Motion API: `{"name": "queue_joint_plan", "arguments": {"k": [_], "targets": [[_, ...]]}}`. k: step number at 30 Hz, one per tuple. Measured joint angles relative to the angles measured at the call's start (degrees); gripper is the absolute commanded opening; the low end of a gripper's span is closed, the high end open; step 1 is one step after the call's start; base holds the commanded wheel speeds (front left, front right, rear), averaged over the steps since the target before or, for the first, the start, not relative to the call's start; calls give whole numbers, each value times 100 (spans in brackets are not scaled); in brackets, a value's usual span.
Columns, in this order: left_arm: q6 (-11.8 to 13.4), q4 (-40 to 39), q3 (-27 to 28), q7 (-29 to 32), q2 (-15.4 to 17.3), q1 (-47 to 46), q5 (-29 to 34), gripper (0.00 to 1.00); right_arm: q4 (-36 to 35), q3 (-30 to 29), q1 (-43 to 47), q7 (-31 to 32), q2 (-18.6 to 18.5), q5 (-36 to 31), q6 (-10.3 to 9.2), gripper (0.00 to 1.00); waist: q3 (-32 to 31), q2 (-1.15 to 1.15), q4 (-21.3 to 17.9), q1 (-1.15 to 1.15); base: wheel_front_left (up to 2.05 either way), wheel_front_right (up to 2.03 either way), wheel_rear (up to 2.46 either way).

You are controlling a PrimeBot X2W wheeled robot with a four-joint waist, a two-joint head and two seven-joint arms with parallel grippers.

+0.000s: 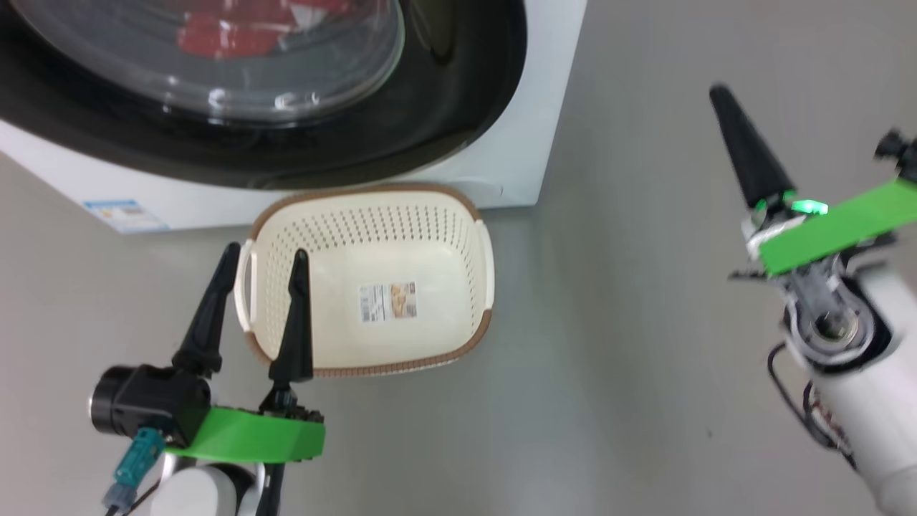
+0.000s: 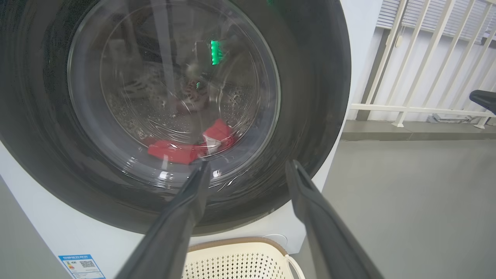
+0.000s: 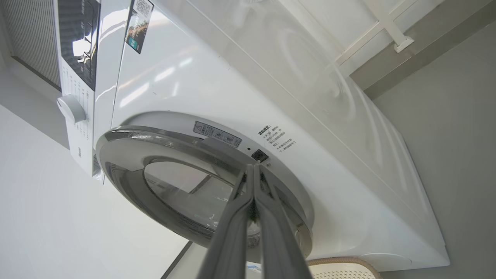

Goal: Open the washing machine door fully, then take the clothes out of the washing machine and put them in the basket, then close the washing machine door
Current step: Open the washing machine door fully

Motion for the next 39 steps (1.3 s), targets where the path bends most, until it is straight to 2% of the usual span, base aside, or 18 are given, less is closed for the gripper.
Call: {"name": "queue_joint_plan", "arguments": {"k": [4, 9, 21, 32, 39], "targets": [[32, -126, 8, 0, -2, -179, 64, 100, -278, 58, -644, 771, -132, 1022, 0, 0, 390, 0, 91, 0, 0, 0, 0], [32, -260, 142, -1, -3, -422, 105, 100, -293, 1, -1325, 1423, -156, 1580, 0, 0, 789, 0, 142, 0, 0, 0, 0], [16, -370, 145, -10, -16, -769, 170, 100, -40, -237, -2364, 2618, -86, 2093, 0, 0, 1530, 0, 255, 0, 0, 0, 0], [15, -411, 111, -11, -21, -941, 299, 100, 232, -701, -3049, 3674, 276, 2563, 0, 0, 2040, 0, 352, 0, 0, 0, 0], [15, -399, 85, -10, -22, -1093, 316, 100, 472, -850, -3432, 4029, 493, 2573, 0, 0, 2264, 0, 383, 0, 0, 0, 0]]}}
